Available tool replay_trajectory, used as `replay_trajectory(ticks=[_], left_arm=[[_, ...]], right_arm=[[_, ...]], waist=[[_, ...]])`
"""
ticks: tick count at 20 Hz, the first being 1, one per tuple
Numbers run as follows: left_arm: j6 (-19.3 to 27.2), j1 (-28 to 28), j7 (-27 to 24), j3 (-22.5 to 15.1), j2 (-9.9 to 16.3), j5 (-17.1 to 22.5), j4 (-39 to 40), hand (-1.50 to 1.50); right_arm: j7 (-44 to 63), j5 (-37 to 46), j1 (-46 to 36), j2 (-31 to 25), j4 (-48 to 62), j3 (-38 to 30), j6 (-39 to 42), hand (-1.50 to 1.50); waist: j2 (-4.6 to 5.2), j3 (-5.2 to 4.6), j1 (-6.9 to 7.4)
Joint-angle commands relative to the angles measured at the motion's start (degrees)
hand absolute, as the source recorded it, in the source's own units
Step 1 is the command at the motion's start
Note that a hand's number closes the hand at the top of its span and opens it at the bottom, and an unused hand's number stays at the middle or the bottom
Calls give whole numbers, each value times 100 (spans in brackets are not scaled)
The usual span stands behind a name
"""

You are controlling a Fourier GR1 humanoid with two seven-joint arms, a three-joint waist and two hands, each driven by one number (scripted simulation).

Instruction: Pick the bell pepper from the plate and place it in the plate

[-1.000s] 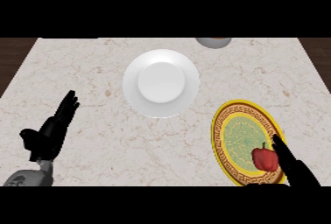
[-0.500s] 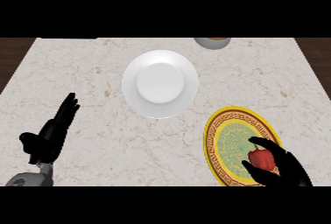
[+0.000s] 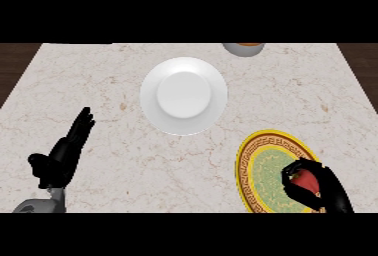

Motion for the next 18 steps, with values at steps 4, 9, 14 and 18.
replay_trajectory(ticks=[4, 9, 14, 18], left_arm=[[-50, -244, 100, -3, 23, -28, 74, 0], [-174, -142, 123, 227, 209, 73, 57, 0], [-159, -381, 100, 427, 80, 55, 384, 0], [-147, 37, -408, 276, -81, -145, 379, 0]], right_arm=[[1049, 2461, -744, -1099, 514, 607, -692, 150], [1774, 3600, -1221, -998, -38, 875, -1149, 150], [2171, 4022, -582, -1087, -1587, 1006, -837, 150], [2877, 4367, -728, -1064, -2796, 1029, -474, 150]], waist=[[110, 99, 191], [57, 114, 57], [56, 118, -50], [51, 113, -58]])
